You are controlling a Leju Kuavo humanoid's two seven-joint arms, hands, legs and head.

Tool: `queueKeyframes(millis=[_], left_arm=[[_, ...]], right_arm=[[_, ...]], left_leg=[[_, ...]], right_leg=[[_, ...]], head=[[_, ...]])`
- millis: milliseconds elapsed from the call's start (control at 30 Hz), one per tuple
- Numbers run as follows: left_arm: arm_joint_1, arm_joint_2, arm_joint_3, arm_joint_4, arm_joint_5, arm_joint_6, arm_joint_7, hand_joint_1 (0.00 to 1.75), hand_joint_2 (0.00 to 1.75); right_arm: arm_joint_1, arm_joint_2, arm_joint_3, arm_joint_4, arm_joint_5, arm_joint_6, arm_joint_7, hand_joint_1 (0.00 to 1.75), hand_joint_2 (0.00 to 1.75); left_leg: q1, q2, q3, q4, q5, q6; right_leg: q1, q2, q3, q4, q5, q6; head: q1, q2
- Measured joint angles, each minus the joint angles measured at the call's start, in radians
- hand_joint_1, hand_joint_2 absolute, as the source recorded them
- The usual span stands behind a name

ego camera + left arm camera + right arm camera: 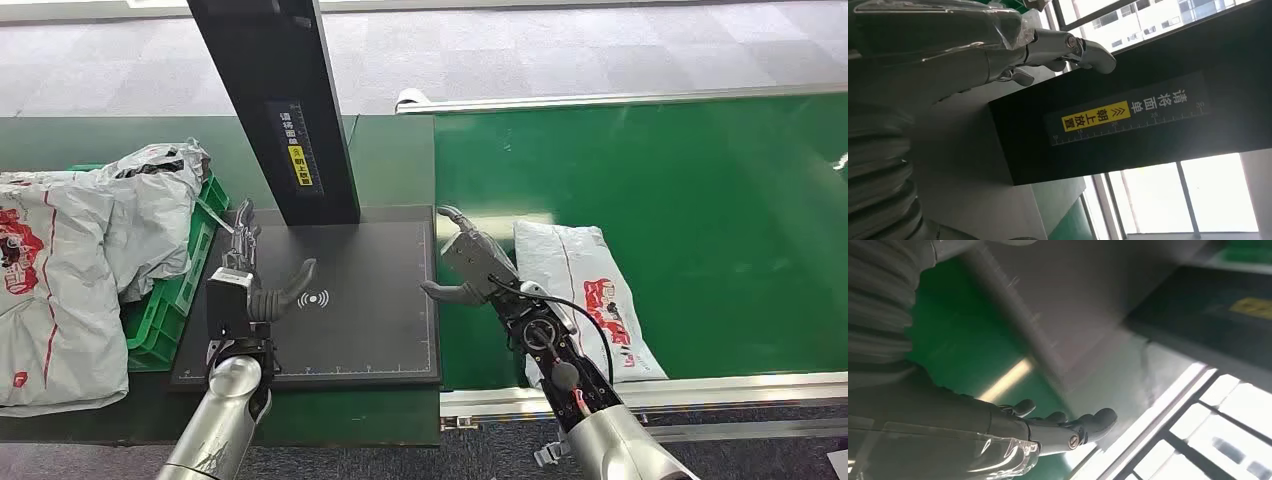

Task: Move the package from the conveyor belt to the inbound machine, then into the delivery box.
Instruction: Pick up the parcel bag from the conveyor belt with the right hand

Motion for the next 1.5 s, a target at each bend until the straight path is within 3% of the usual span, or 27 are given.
queueKeyframes(millis=[233,400,600,833,967,1400,1500], left_arm=[[0.025,-0.002,-0.003,-0.038,-0.072,-0.032,0.040,0.00,1.75],[0.029,-0.014,-0.017,-0.041,-0.132,-0.052,0.061,0.00,1.75],[0.022,-0.030,-0.039,-0.036,-0.171,-0.079,0.088,0.00,1.75],[0.026,-0.049,-0.053,-0.034,-0.209,-0.111,0.115,0.00,1.75],[0.036,-0.051,-0.053,-0.034,-0.215,-0.153,0.123,0.00,1.75],[0.083,-0.051,-0.034,-0.029,-0.075,-0.306,0.145,0.00,1.75],[0.114,-0.047,-0.023,-0.029,-0.078,-0.288,0.138,0.00,1.75]], right_arm=[[-0.030,-0.030,0.000,0.063,0.321,-0.078,0.215,0.00,1.75],[-0.029,-0.050,-0.049,0.118,0.513,-0.019,0.341,0.00,1.75],[-0.031,-0.062,-0.094,0.189,0.622,0.074,0.397,0.00,1.75],[-0.032,-0.065,-0.124,0.243,0.677,0.100,0.391,0.00,1.75],[-0.036,-0.063,-0.141,0.265,0.676,0.129,0.360,1.75,1.75],[-0.021,-0.037,-0.215,0.263,0.602,0.106,0.261,1.75,1.75],[0.016,-0.025,-0.245,0.213,0.537,0.113,0.209,1.75,1.75]], left_leg=[[0.000,0.000,0.000,0.000,0.000,0.000],[0.000,0.000,0.000,0.000,0.000,0.000],[0.000,0.000,0.000,0.000,0.000,0.000],[0.000,0.000,0.000,0.000,0.000,0.000],[0.000,0.000,0.000,0.000,0.000,0.000],[0.000,0.000,0.003,0.000,0.000,0.000],[0.000,0.000,0.002,0.000,0.000,0.000]], right_leg=[[0.000,0.000,0.000,0.000,0.000,0.000],[0.000,0.000,0.000,0.000,0.000,0.000],[0.000,0.000,0.000,0.000,0.000,0.000],[0.000,0.000,0.000,0.000,0.000,0.000],[0.000,0.000,0.000,0.000,0.000,0.000],[0.000,0.000,0.002,0.000,0.000,0.000],[0.000,0.000,0.002,0.000,0.000,0.000]], head=[[0.000,0.000],[0.000,0.000],[0.000,0.000],[0.000,0.000],[0.000,0.000],[0.000,0.000],[0.000,0.000]])
